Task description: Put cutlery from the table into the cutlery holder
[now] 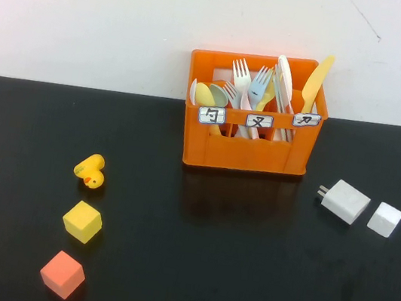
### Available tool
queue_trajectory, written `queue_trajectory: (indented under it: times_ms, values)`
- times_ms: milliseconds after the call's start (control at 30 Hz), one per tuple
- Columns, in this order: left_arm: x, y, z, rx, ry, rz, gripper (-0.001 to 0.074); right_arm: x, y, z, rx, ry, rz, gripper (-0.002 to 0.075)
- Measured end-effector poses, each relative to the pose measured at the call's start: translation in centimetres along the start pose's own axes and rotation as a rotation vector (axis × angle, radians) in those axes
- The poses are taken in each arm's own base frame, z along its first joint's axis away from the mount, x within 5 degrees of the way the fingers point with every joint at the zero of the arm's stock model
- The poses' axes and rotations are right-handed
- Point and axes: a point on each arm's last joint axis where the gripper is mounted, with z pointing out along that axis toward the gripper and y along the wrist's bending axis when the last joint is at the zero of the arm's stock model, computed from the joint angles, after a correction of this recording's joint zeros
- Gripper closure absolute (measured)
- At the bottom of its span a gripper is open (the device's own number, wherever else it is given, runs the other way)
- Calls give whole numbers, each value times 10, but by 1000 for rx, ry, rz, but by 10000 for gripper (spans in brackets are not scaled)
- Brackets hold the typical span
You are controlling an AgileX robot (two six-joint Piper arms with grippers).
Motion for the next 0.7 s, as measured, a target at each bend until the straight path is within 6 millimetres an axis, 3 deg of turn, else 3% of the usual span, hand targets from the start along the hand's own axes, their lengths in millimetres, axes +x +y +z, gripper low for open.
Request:
queue_trajectory:
  times_ms: [267, 700]
  values:
    - [0, 0, 0, 0, 0, 0, 736, 0, 0, 0, -3, 3, 160, 728]
    - [0, 0, 0, 0, 0, 0, 736, 0, 0, 0, -2, 14, 207, 728]
